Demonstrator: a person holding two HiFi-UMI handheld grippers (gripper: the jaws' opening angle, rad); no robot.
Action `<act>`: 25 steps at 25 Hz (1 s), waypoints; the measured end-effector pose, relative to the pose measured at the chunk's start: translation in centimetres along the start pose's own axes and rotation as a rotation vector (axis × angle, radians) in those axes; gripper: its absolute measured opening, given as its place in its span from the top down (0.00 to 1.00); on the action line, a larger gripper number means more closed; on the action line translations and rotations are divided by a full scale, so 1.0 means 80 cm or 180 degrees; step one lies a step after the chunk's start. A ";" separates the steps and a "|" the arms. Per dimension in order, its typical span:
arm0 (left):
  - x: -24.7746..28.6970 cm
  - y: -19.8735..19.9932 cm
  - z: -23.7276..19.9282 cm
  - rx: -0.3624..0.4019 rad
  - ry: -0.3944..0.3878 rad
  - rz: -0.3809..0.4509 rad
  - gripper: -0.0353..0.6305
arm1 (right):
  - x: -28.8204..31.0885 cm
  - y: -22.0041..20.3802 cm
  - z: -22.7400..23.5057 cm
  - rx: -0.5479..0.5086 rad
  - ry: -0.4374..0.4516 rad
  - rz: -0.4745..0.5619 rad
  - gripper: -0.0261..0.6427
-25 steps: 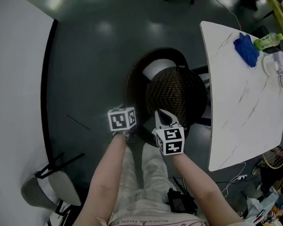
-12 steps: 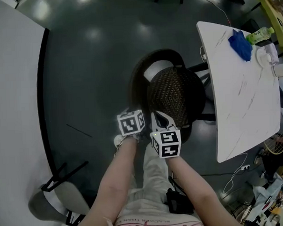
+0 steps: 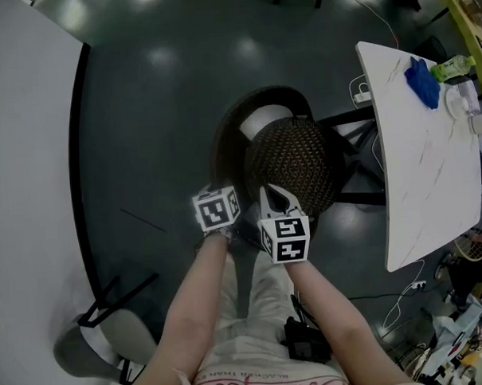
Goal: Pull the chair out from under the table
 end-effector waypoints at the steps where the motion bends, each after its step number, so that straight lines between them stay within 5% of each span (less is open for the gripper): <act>1: -0.004 0.000 -0.012 -0.0018 0.0018 0.0006 0.89 | 0.004 0.001 -0.009 -0.0013 0.0014 -0.0006 0.96; 16: -0.068 -0.013 -0.173 -0.0250 0.0211 0.0050 0.89 | 0.051 0.005 -0.146 -0.0238 0.0230 -0.0051 0.96; 25: -0.086 -0.010 -0.199 -0.0159 0.0126 -0.0132 0.88 | 0.037 0.006 -0.175 -0.0368 0.0267 -0.0061 0.96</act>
Point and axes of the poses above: the fingertips, and each gripper's own axes: x forward along the fingers, z to its right, y out of its top, the point moved 9 cm from there along -x, backward along the fingers, and after that the axes turned 8 degrees about -z, right-handed, at the moved point
